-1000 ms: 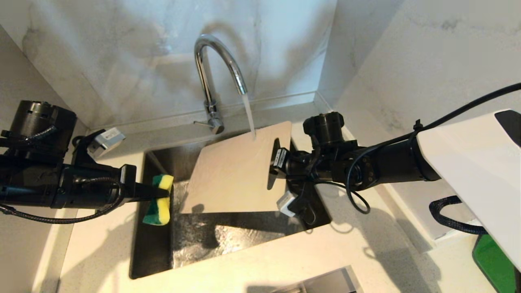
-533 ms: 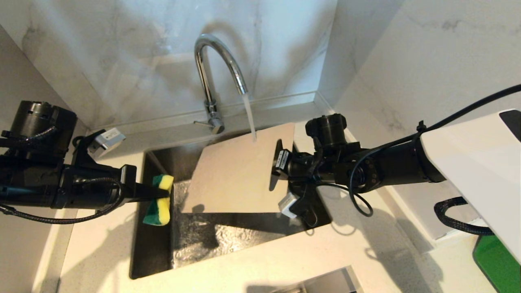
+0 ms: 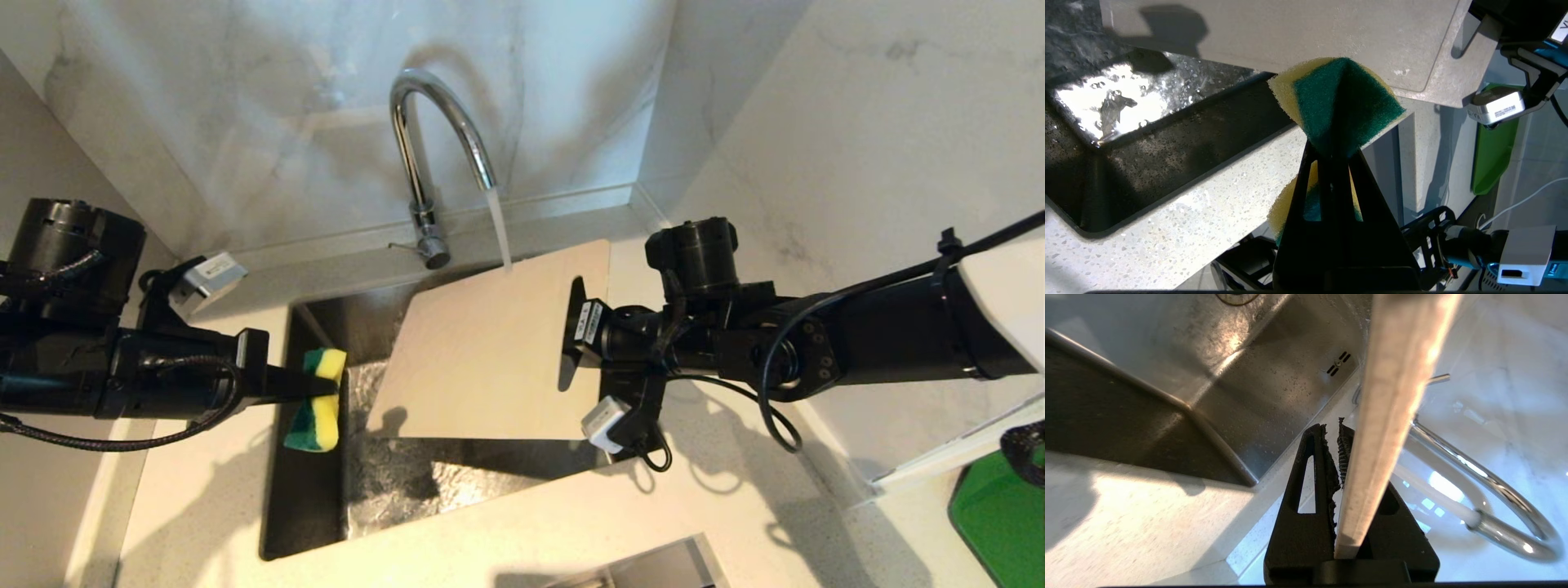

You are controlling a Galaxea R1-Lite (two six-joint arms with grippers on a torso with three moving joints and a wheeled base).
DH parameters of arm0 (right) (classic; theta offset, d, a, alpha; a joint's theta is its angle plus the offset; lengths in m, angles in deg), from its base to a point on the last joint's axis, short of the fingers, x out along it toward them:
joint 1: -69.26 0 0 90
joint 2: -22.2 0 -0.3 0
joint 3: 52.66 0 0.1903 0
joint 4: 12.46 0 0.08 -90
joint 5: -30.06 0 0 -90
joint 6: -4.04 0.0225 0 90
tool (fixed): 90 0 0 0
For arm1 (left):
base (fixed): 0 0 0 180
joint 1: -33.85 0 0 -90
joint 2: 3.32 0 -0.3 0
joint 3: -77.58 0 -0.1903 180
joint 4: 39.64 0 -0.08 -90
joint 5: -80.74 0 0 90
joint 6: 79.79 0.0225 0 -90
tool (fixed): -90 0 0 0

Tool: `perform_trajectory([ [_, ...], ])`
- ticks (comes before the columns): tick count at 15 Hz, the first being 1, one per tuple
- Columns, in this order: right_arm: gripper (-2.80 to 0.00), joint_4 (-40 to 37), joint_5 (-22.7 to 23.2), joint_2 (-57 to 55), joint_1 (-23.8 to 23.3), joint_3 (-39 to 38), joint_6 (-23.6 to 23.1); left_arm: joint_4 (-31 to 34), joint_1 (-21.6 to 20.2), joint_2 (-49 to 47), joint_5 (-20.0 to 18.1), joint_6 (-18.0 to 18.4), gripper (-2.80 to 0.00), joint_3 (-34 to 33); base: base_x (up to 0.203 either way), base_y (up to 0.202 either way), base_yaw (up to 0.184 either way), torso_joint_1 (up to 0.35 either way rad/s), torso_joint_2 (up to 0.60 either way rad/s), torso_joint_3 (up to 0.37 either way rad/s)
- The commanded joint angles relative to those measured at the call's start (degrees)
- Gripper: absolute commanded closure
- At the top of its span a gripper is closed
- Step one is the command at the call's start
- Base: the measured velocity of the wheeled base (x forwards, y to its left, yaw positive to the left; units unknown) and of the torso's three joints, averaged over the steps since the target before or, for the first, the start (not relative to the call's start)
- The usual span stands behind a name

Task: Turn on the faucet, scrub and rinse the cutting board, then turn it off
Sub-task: Scrub the cutting board underwater

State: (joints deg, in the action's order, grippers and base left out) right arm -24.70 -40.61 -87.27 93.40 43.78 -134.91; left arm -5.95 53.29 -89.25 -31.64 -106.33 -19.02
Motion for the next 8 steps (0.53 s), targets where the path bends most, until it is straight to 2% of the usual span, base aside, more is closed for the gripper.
perform_trajectory([
  [1, 0.00, 0.0, 0.2, 3.9, 0.0, -3.3, -0.8, 0.0, 0.2, 1.6, -0.1, -0.3, 0.00, -0.1, 0.000, 0.000, 0.000, 0.000, 0.00, 0.000],
  [4, 0.00, 0.0, 0.3, 5.8, 0.7, -6.4, -0.8, 0.0, 0.8, 2.6, -0.2, -0.4, 0.00, -0.1, 0.000, 0.000, 0.000, 0.000, 0.00, 0.000],
  [8, 0.00, 0.1, 0.2, 7.4, 4.0, -9.3, -0.1, 0.1, 2.2, 3.0, -0.1, -0.5, 0.00, -0.4, 0.000, 0.000, 0.000, 0.000, 0.00, 0.000],
])
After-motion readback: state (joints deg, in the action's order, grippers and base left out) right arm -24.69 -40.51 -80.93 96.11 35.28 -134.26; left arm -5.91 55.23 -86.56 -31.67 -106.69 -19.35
